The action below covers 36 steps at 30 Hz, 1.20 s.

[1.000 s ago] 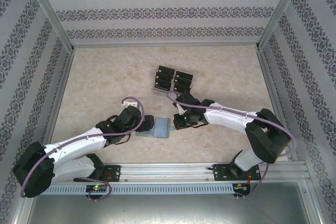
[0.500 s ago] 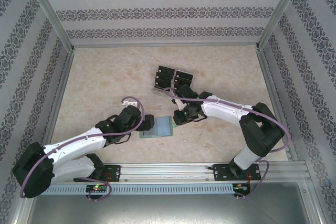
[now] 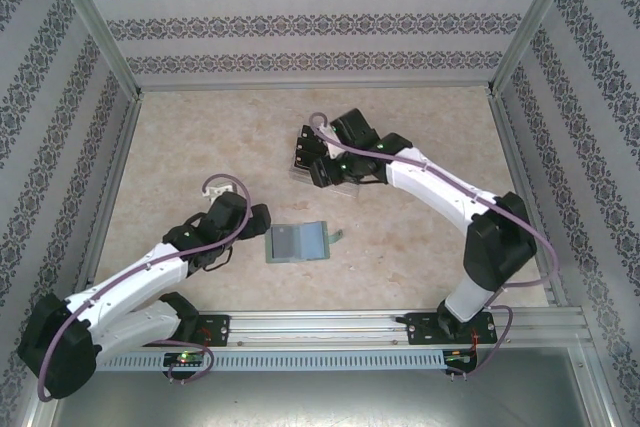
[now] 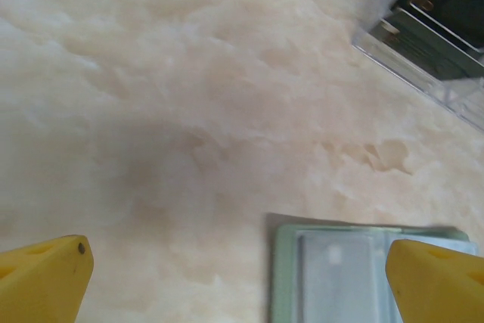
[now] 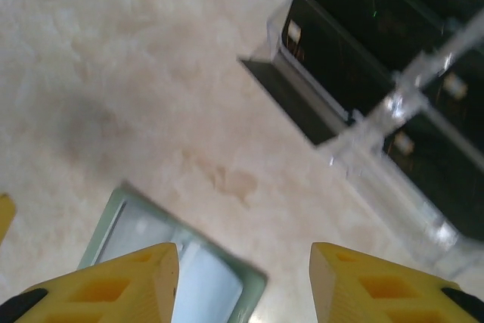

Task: Put the credit cards into the card holder
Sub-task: Pick up the credit card from the storage box.

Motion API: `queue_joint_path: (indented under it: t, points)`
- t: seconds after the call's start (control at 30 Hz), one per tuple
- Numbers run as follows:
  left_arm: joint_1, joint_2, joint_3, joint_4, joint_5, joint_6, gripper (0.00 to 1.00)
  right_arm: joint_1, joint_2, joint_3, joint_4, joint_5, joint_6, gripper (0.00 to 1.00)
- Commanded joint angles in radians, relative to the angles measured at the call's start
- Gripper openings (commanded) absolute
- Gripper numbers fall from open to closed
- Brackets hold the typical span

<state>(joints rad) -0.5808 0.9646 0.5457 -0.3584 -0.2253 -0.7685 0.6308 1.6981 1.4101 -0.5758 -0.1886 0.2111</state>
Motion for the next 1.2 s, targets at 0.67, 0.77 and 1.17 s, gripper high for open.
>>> queue_joint_path:
  t: [0.67, 0.77, 1.17]
  points:
    - [0.168, -0.075, 0.025, -0.086, 0.095, 0.029, 1.0, 0.128, 0.449, 0.397, -0.171, 0.329, -0.462, 0.45]
    - [0.168, -0.078, 0.022, -0.088, 0.099, 0.029, 1.0, 0.128, 0.468, 0.405, -0.172, 0.362, -0.483, 0.43]
    - [0.171, -0.075, 0.021, -0.082, 0.108, 0.027, 1.0, 0.134, 0.547, 0.456, -0.188, 0.422, -0.538, 0.35]
